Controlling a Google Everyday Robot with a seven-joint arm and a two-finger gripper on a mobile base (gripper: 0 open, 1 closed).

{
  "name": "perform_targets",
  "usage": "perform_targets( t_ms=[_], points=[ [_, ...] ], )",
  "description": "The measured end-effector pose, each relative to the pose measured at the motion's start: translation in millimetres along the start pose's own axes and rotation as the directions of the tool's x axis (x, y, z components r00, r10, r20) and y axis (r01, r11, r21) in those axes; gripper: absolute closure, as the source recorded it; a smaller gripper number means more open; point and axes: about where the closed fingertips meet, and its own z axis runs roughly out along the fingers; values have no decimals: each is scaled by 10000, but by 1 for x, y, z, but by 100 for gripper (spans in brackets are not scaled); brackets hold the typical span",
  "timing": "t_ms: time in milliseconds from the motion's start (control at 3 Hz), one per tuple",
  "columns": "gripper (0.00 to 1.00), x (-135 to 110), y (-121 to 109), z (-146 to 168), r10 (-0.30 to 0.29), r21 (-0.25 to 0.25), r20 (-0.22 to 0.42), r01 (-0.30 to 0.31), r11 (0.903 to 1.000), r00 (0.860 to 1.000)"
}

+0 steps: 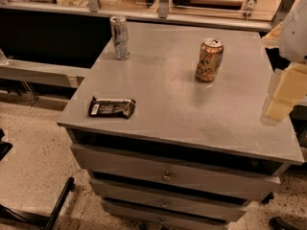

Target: Pick orange can

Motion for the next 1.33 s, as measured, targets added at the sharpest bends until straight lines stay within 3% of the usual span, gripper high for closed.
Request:
perform_targets(
  t_ms=[667, 1000, 1333],
  points=[
    [0, -2, -4, -1, 130, -32, 160, -129, 9999, 9998],
    [0, -3, -31, 2, 532, 216, 1019, -557, 9982, 9934],
    [0, -14, -78, 6, 998, 524, 2513, -1165, 9918, 9627]
  ],
)
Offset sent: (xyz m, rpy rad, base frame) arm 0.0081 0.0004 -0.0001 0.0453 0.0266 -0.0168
